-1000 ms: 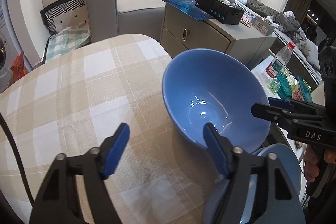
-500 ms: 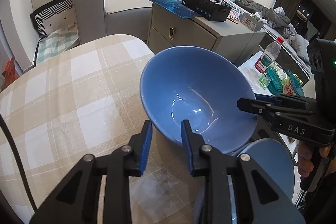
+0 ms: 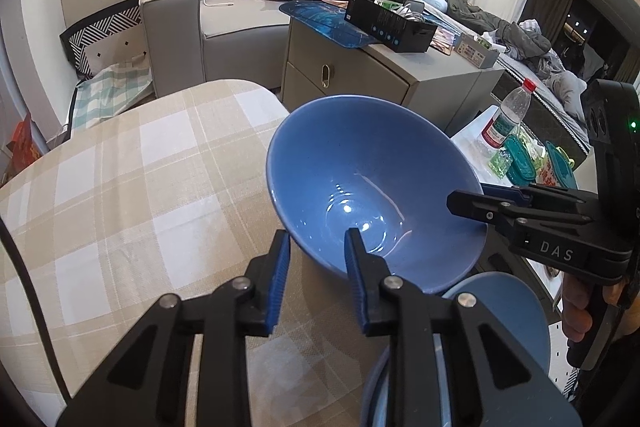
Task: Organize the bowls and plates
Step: 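Close the left gripper on the bowl rim while the right gripper closes on it, then lift the blue bowl with both grippers and lower it into the nested bowls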
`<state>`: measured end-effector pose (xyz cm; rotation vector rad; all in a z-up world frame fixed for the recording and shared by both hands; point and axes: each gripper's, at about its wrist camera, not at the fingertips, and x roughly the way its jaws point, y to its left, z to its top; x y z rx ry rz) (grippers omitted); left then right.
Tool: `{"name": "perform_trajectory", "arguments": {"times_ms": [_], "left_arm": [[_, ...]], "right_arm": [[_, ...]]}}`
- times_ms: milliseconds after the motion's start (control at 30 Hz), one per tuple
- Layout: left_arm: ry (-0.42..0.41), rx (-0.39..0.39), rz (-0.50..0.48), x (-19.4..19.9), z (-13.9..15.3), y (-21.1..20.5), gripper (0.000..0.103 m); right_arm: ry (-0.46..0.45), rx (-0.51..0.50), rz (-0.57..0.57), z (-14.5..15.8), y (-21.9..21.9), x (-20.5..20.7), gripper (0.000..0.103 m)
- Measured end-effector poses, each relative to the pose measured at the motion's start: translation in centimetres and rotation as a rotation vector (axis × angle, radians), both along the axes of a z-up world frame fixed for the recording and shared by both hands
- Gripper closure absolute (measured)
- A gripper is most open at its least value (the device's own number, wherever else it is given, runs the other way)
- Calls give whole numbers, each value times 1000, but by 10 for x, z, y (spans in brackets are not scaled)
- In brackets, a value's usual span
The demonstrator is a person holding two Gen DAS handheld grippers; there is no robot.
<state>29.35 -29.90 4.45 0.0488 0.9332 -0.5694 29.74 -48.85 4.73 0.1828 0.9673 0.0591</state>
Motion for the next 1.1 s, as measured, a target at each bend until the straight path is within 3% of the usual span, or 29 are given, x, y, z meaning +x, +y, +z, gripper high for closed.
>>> {"name": "perform_trajectory", "arguments": {"times_ms": [1100], "left_arm": [[-173, -38, -18, -67, 92, 8, 77]], "right_arm": [[-148, -57, -1, 92, 18, -74, 75]]}}
